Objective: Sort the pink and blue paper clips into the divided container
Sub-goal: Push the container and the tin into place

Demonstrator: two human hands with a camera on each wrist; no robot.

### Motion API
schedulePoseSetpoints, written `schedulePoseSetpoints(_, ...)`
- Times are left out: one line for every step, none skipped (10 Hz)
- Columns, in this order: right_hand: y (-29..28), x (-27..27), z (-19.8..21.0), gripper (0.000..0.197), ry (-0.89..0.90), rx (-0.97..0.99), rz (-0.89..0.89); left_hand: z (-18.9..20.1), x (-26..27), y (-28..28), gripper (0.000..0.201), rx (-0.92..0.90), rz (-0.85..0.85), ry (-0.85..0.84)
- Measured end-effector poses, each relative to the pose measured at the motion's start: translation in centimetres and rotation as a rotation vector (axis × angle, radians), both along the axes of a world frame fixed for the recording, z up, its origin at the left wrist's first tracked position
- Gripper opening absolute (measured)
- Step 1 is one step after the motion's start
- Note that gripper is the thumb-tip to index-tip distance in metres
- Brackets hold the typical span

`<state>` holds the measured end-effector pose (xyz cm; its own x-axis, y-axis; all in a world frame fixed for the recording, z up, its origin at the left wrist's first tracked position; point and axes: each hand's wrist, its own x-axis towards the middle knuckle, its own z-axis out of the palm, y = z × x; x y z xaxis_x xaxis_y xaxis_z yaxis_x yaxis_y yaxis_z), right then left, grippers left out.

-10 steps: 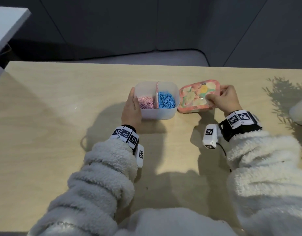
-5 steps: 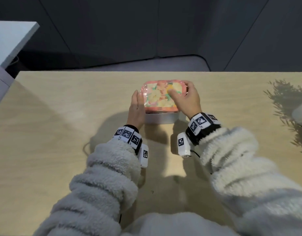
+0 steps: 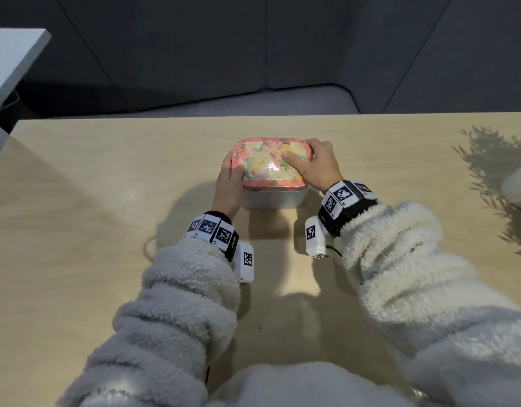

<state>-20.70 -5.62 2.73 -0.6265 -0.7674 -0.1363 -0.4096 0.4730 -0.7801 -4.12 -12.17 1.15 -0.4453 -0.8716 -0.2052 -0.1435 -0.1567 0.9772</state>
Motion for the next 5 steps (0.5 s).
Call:
schedulePoseSetpoints(0.0,0.1,-0.1,0.06,0.0,0.013,-0.006,-0.2,0.4,0.0,0.05,-0.005,-0.057,-0.021)
schedulePoseSetpoints(-0.1,0.0,-0.8,0.06,-0.01,-0.005,-0.017,-0.4,0.6,-0.3,0.047,0.014,-0.13,-0.03)
schedulePoseSetpoints(0.3,0.5,0.0,0.061,-0.049,0.041,0.007,0.1,0.9,-0.2,0.046,0.047,-0.147,-0.033)
schedulePoseSetpoints(0.9,0.3,0.4,0.075,-0.166,0.083,0.009,0.8,1.0,-0.1,0.051,0.04,-0.154,-0.101)
schedulePoseSetpoints(3.7,-0.4,2.7,0.075,-0.151,-0.06,-0.079,1.7,2.9,1.4,0.072,-0.038,0.012,-0.224)
